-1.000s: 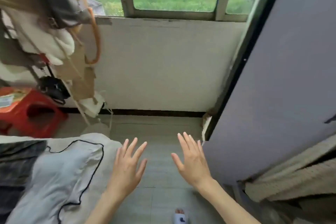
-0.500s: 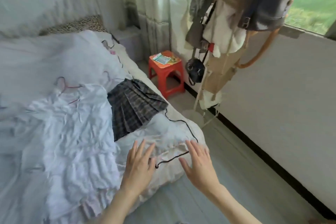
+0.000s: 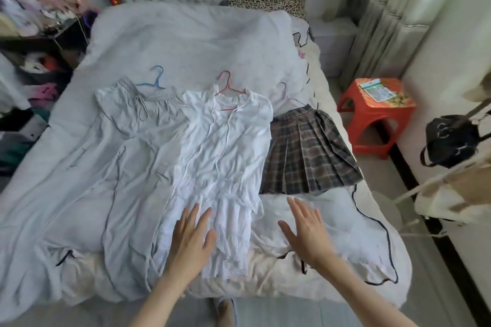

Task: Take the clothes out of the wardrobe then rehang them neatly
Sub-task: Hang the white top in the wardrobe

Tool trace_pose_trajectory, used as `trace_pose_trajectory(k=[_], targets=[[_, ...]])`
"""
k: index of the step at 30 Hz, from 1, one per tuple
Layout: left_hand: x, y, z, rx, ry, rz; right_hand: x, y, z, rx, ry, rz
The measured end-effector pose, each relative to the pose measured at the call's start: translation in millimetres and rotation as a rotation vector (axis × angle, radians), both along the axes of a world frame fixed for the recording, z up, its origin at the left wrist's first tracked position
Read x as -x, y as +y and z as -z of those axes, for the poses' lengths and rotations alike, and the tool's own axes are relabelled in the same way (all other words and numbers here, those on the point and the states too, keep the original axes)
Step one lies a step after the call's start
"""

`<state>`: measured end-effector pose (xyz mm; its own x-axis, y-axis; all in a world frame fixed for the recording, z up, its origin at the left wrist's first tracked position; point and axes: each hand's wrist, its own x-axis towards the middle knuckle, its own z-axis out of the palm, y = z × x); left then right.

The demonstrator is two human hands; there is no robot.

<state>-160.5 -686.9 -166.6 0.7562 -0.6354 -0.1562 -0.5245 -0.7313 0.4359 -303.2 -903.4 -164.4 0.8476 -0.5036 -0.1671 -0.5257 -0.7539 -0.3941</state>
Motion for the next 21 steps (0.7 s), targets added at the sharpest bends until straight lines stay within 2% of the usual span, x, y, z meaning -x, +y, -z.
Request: trace_pose_trajectory(k=[6,11,16,21], targets=[[-114,-28,35,-0.152,0.072,0.040,-115,-36,29,-0.013,0.099,-0.004],[-231,-83,68,-0.140,0.054,0.107,-239,-101,56,0.027,0.115,-0.014],[-304,-138,116,-0.250,0.224,0.057,-328,-161,90,0.019,0.200,0.011],[-355,-180,165,-0.277,0.247,0.062,-399,-221,113,-0.030,0.241,0.043]])
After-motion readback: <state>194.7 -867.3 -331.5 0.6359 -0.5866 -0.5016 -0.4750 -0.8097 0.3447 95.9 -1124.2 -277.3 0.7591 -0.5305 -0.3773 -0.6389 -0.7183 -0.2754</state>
